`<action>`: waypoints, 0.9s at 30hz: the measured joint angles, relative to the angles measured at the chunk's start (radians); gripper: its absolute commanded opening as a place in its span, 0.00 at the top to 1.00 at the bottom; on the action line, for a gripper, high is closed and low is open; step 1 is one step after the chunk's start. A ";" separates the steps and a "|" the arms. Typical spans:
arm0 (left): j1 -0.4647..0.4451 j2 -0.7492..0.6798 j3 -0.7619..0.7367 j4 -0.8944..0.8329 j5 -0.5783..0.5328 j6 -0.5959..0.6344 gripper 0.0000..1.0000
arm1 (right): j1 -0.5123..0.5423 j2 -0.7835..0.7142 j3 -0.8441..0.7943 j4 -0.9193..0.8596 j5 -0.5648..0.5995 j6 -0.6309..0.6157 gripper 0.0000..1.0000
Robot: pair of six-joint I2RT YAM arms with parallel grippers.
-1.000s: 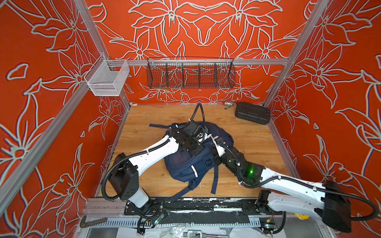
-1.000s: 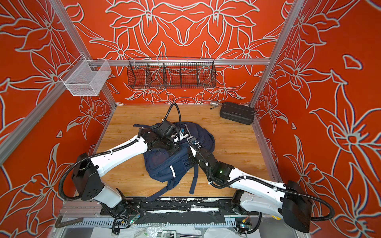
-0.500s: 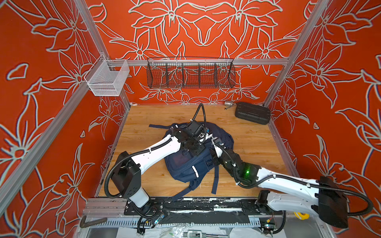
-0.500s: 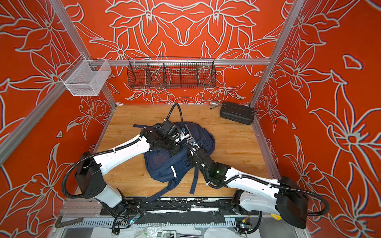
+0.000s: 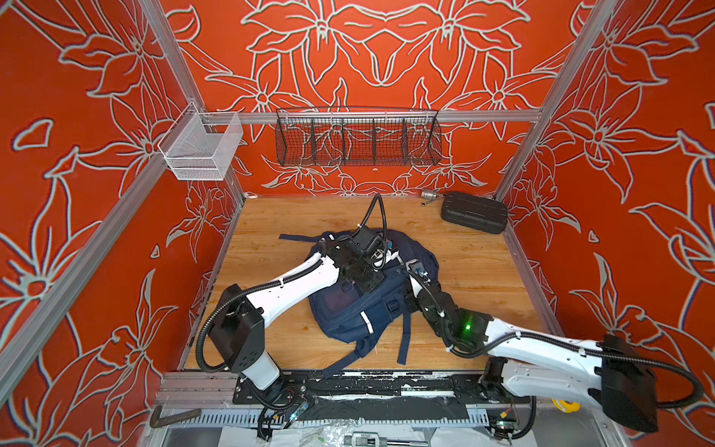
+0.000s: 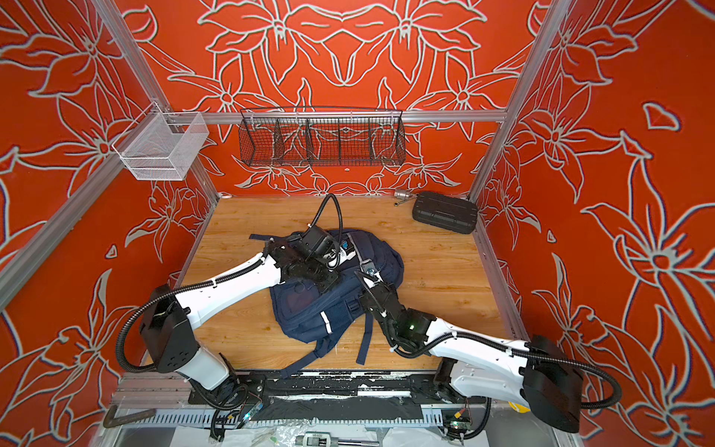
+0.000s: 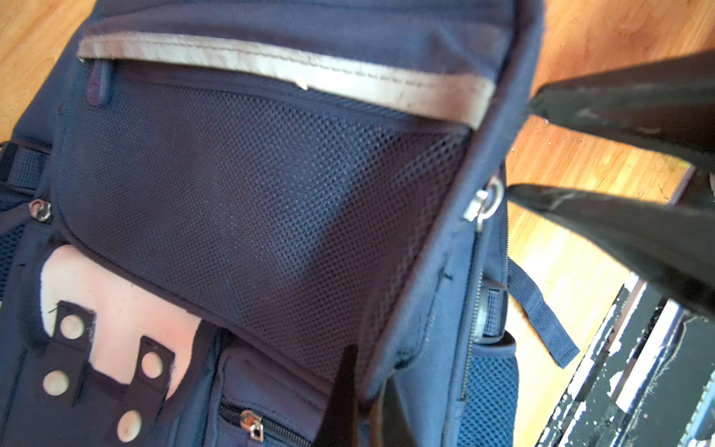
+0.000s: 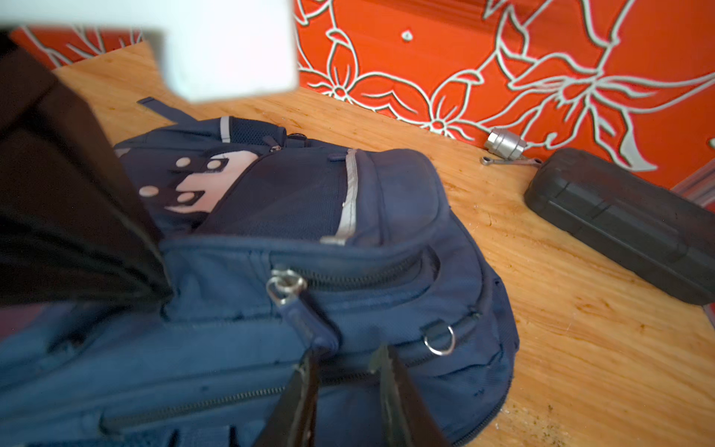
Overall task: Pack the student bag
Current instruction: 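Grasp the zipper pull and drag it along the pocket with the right gripper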
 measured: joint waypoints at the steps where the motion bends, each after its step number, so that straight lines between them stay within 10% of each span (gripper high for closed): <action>1: 0.000 0.000 0.000 0.000 0.000 0.000 1.00 | -0.005 -0.009 -0.007 0.001 -0.010 -0.005 0.75; 9: 0.000 0.000 0.000 0.000 0.002 0.000 1.00 | -0.031 -0.054 -0.027 0.024 -0.095 -0.066 0.61; 27: 0.000 0.006 0.042 -0.050 0.078 -0.023 1.00 | -0.031 0.013 -0.070 0.223 -0.119 -0.474 0.64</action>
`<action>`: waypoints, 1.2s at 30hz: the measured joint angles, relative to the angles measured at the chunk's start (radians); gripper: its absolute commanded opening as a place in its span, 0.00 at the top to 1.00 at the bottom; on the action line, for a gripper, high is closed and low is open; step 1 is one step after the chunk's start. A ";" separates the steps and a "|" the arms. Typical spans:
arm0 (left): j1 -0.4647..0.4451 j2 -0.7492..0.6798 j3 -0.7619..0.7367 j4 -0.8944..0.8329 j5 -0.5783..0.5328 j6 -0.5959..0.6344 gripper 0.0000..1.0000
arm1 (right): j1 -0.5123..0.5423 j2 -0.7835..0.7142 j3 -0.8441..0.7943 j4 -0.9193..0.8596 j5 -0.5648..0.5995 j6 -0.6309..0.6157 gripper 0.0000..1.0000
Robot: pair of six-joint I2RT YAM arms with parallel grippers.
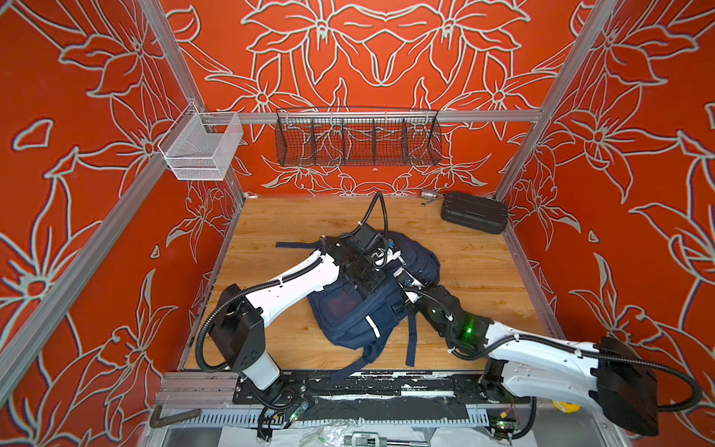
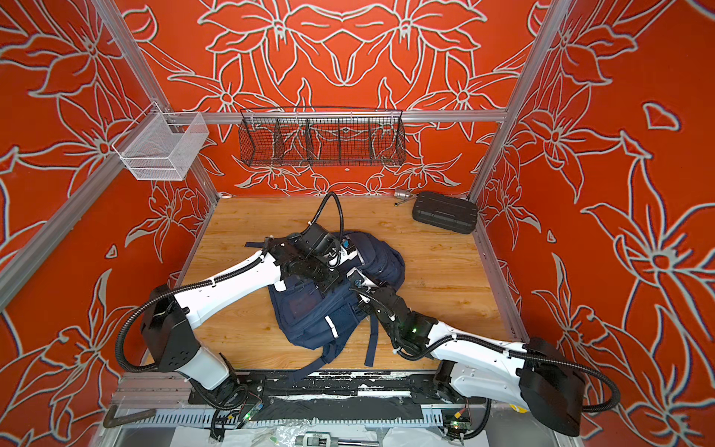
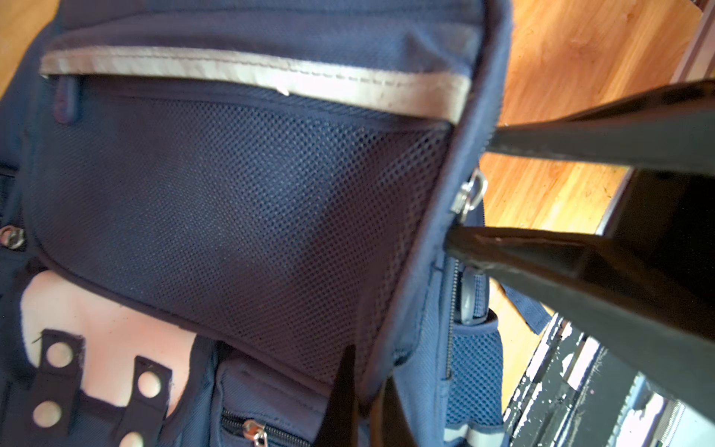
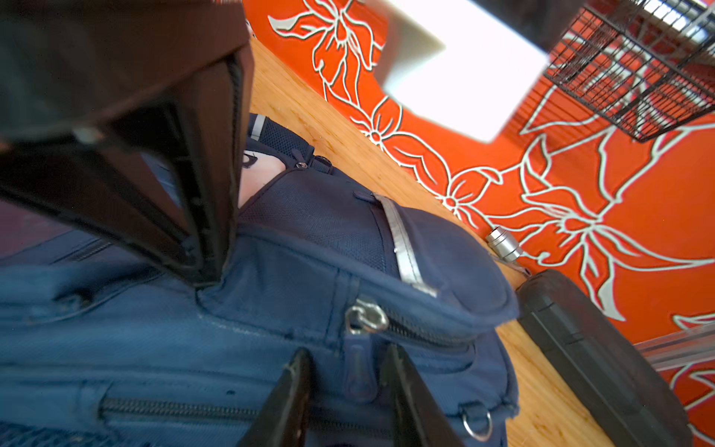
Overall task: Pack the student bag
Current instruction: 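Grasp the zipper pull and drag it along the pocket with the right gripper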
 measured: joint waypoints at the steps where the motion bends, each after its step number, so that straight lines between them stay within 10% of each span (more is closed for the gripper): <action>1: 0.000 0.000 0.000 0.000 0.000 0.000 1.00 | 0.000 0.005 0.000 0.007 0.004 -0.011 0.64; 36: 0.000 0.011 0.018 -0.012 0.023 0.000 1.00 | -0.026 -0.037 -0.045 0.061 0.062 -0.076 0.53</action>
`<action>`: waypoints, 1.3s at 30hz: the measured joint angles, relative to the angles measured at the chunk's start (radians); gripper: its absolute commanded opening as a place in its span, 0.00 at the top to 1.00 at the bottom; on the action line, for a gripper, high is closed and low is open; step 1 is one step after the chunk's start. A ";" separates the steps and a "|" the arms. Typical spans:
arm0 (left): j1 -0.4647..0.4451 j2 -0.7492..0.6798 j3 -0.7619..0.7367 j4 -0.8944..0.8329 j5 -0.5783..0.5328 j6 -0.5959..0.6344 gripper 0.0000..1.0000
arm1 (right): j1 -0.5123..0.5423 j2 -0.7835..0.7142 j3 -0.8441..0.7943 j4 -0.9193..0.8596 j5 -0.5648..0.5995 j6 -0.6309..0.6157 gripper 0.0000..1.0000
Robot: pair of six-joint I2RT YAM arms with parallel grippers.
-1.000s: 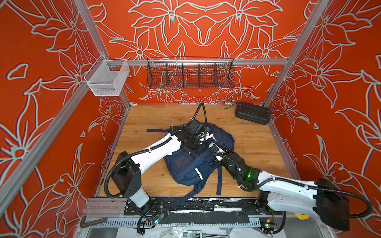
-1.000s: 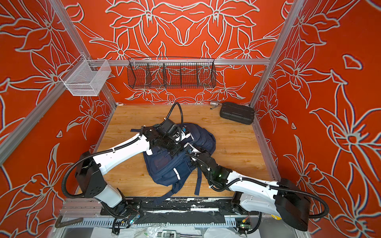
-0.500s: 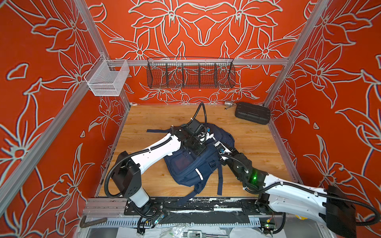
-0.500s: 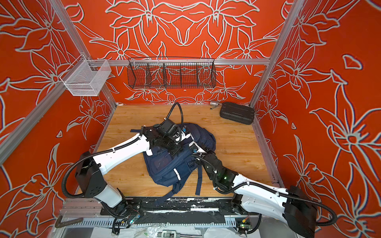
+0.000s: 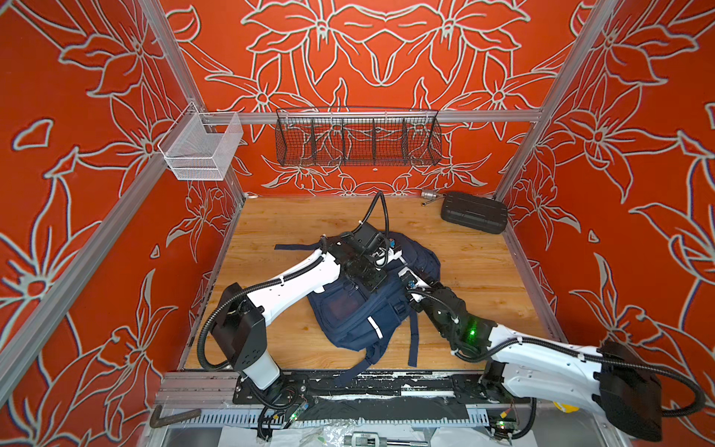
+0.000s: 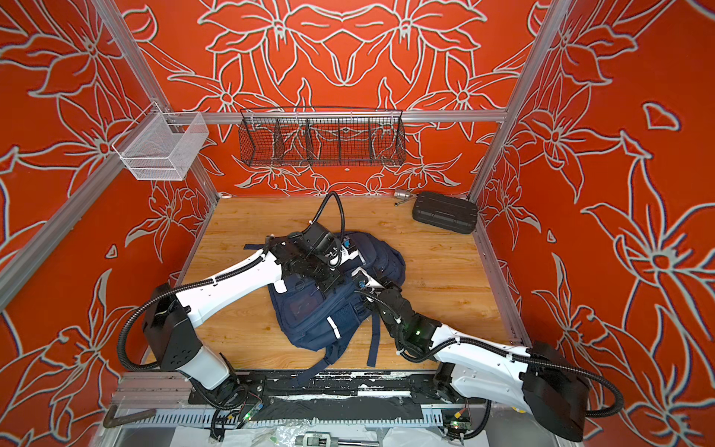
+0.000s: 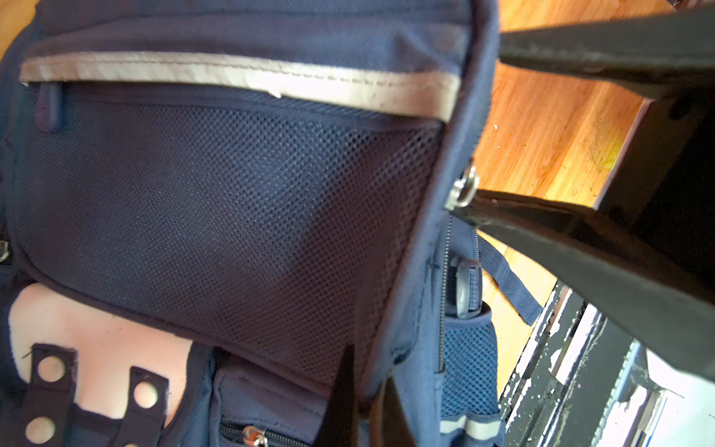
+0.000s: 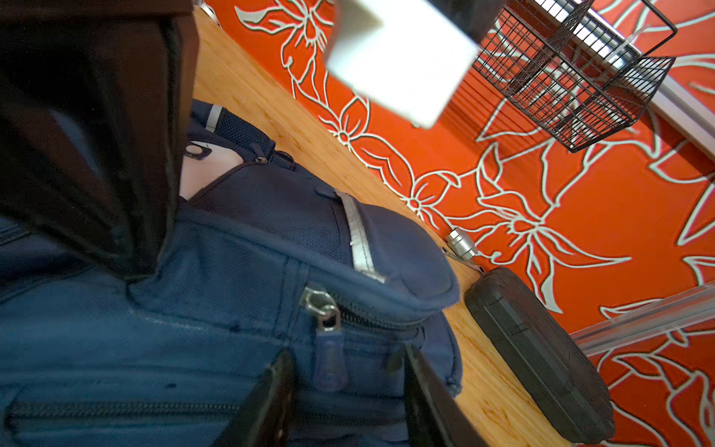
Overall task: Pack the student bag
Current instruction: 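Grasp the zipper pull and drag it along the pocket with the right gripper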
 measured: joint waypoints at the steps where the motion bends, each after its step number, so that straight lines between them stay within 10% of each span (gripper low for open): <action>1: 0.000 0.000 0.000 0.001 0.000 0.000 1.00 | -0.003 0.005 0.000 0.006 -0.001 0.004 0.54; 18: 0.000 -0.032 -0.021 -0.014 -0.010 0.080 1.00 | -0.195 -0.131 0.000 -0.169 -0.462 0.193 0.52; 39: 0.001 -0.079 -0.070 -0.059 -0.037 0.194 1.00 | -0.212 -0.021 0.059 -0.170 -0.666 0.266 0.68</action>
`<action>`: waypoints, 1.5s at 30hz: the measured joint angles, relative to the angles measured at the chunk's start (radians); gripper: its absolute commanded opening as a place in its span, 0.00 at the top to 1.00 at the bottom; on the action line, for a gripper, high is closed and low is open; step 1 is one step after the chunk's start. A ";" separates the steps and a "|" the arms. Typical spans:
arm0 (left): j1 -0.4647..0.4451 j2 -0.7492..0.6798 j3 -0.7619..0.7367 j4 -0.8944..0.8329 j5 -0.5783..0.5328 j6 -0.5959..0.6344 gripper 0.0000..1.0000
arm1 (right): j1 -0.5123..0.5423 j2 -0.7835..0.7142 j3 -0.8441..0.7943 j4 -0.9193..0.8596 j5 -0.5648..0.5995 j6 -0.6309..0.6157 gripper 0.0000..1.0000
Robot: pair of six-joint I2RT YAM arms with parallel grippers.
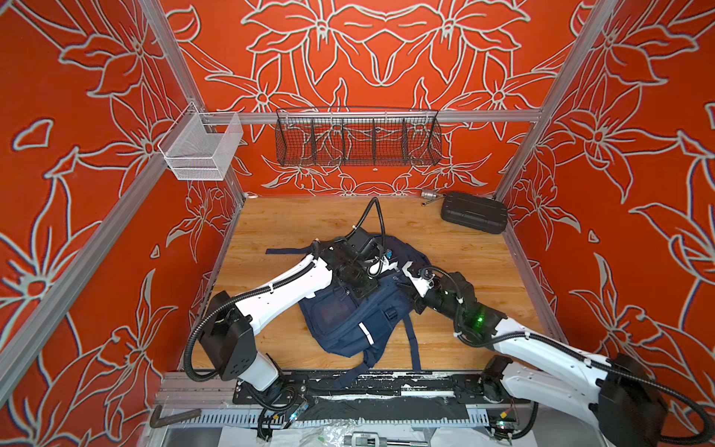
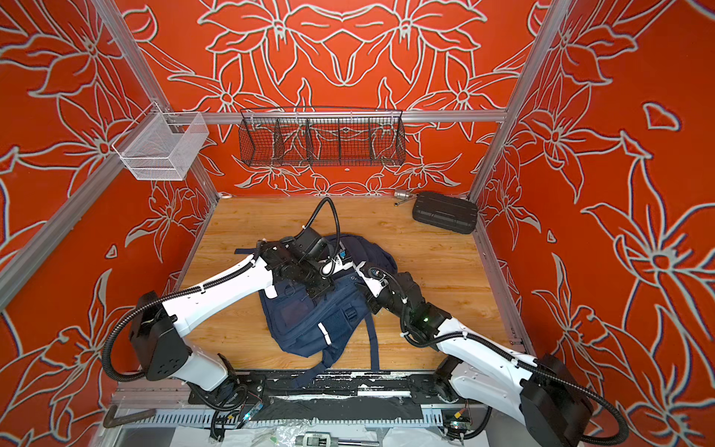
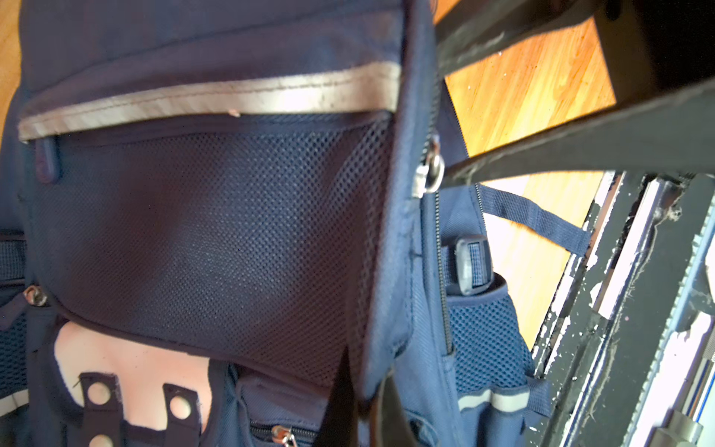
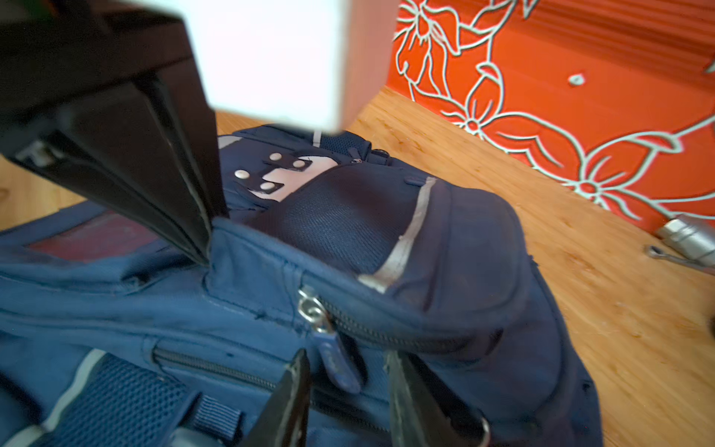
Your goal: Pack the student bag
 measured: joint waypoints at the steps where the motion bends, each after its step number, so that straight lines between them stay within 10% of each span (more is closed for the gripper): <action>1: 0.000 0.000 0.000 0.000 -0.002 0.001 1.00 | -0.001 0.008 0.006 0.000 -0.008 0.002 0.70; 24: 0.008 0.000 0.000 -0.021 -0.009 0.028 1.00 | -0.006 0.090 0.043 0.025 -0.108 0.024 1.00; 45: 0.027 -0.040 -0.026 0.017 -0.021 0.045 1.00 | -0.057 0.032 0.114 -0.150 0.096 0.148 1.00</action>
